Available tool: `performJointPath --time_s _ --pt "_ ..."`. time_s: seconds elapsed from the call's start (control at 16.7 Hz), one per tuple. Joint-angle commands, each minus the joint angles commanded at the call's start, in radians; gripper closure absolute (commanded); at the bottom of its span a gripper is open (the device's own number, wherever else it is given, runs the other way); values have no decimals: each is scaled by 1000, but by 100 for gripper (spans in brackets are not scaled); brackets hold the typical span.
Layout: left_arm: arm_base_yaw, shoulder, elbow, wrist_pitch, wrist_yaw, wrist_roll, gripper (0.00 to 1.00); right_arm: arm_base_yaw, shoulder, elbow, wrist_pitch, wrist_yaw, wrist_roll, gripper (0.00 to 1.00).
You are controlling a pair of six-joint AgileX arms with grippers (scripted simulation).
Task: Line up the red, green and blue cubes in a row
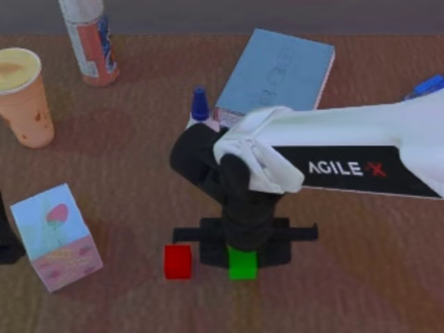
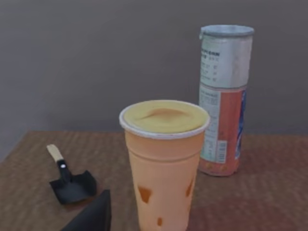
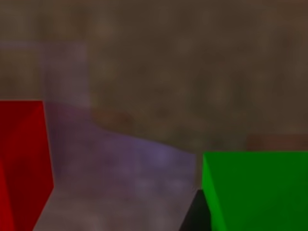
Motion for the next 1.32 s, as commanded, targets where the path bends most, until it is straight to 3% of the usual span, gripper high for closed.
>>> performJointPath --time_s 0.36,0.96,1.32 --pt "0 0 0 0 0 0 0 0 0 0 0 0 0 2" --pt "0 0 0 0 0 0 0 -1 -2 3 -4 0 0 0" --pt "0 0 0 0 0 0 0 7 -62 113 -186 0 0 0"
